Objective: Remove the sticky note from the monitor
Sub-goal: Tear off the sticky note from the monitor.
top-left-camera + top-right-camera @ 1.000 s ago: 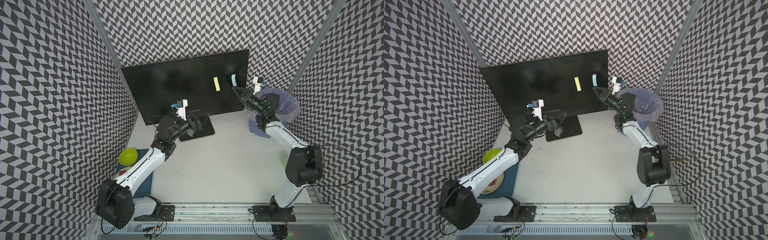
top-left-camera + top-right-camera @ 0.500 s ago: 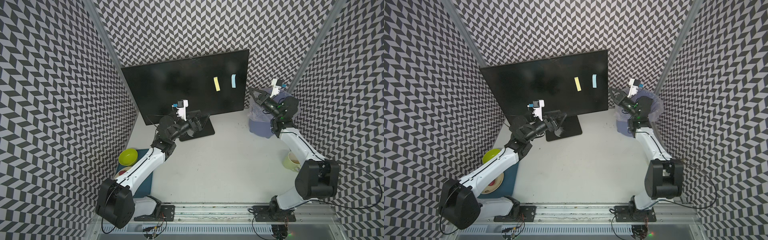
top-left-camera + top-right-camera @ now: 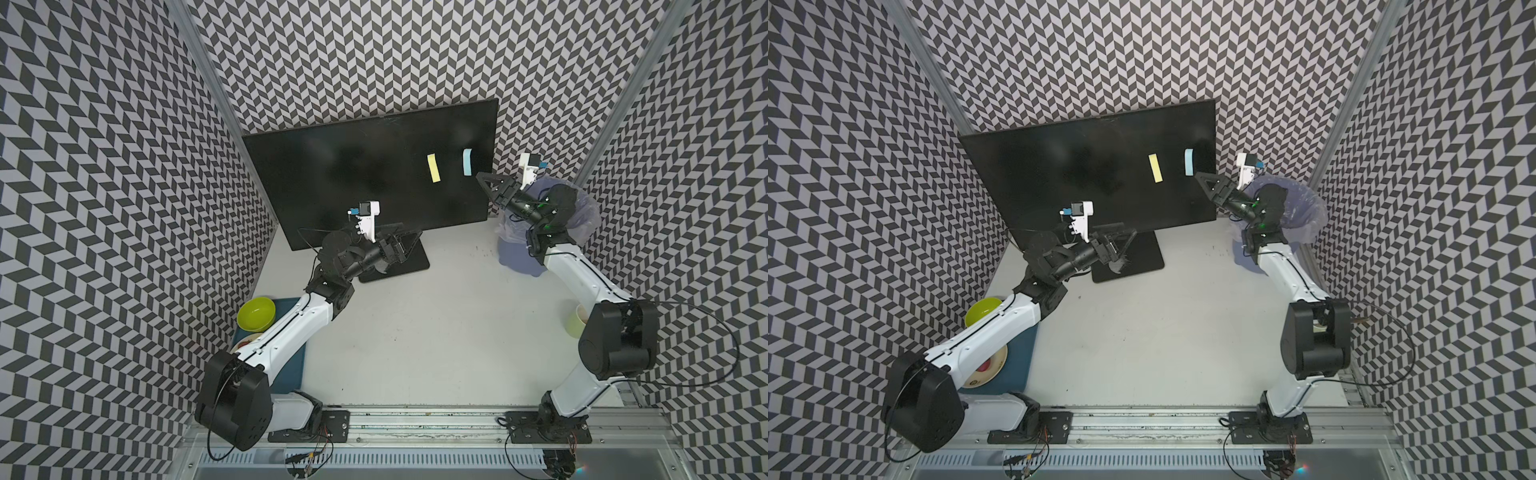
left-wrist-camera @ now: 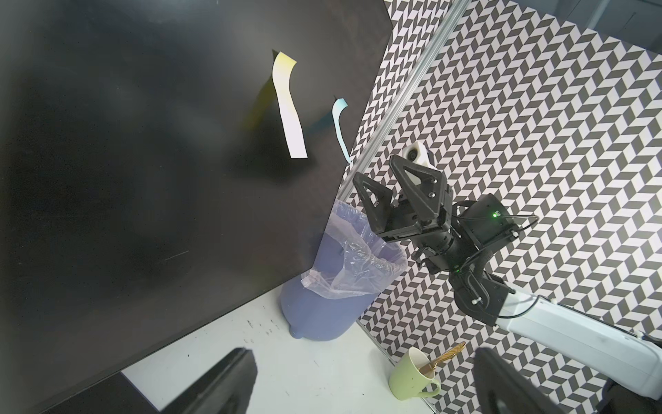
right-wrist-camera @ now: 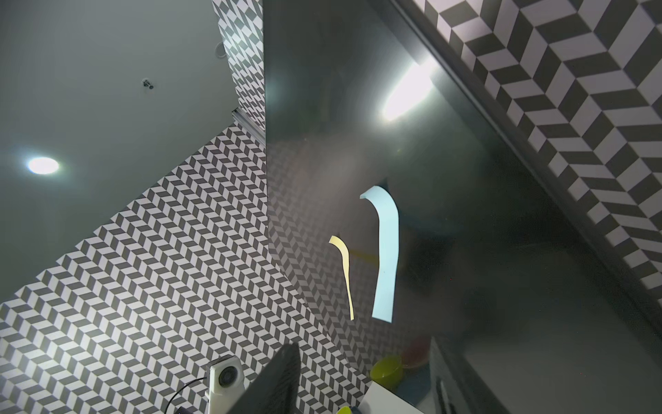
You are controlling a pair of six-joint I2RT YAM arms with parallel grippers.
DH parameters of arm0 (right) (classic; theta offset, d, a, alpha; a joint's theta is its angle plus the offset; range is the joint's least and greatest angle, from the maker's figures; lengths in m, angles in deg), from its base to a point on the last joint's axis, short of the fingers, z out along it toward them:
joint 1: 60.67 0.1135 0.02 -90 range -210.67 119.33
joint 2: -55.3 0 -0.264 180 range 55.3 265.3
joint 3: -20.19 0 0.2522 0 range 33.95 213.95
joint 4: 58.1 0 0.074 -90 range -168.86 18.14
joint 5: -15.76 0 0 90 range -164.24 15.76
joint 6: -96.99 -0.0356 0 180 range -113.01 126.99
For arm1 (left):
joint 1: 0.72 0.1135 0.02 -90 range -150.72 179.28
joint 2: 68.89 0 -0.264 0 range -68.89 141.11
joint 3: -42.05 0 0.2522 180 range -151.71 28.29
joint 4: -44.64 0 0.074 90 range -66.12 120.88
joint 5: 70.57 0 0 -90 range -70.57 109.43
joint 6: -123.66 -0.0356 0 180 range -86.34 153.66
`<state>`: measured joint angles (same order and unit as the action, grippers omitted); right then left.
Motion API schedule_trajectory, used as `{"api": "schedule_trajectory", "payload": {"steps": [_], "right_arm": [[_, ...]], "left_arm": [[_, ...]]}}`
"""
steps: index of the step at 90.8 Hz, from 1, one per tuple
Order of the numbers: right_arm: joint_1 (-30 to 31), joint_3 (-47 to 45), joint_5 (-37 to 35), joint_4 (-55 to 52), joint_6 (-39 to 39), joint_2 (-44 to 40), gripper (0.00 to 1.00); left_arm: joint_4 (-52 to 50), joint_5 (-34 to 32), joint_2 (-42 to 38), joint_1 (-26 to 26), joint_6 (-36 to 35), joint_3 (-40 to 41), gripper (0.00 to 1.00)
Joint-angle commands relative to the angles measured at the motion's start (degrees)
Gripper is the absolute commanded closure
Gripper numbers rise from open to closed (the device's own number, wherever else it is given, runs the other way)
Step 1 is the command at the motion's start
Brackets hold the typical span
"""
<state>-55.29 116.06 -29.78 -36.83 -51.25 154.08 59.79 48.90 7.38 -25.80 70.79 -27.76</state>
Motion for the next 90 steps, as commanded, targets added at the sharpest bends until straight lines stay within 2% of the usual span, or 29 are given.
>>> {"api": "schedule_trajectory", "payload": {"steps": [1, 26, 42, 52, 73, 90], "right_arm": [[0.86, 3.01, 1.09, 4.34, -2.66, 2.18, 0.40], [1.80, 7.59, 1.58, 5.97, -5.77, 6.13, 0.48], [2.51, 9.05, 1.62, 5.46, -5.84, 7.71, 0.58], [2.74, 9.64, 2.23, 7.31, -7.53, 8.59, 0.68], [2.87, 8.99, 1.86, 7.17, -6.82, 7.72, 1.00], [2.51, 6.52, 0.60, 4.68, -2.86, 4.38, 1.00]], "left_arm": [[0.62, 0.76, -0.05, 0.30, -0.30, -1.52, 0.00], [0.05, 0.73, -0.52, 0.32, -0.65, -1.46, 0.00], [-0.36, 0.67, -0.92, 0.35, -0.99, -1.39, 0.00], [-0.51, 0.59, -1.09, 0.31, -1.17, -1.35, 0.00], [-1.14, 0.30, -1.60, 0.30, -1.60, -1.05, 0.00], [-1.49, 0.14, -1.91, 0.34, -2.01, -0.94, 0.00]]}}
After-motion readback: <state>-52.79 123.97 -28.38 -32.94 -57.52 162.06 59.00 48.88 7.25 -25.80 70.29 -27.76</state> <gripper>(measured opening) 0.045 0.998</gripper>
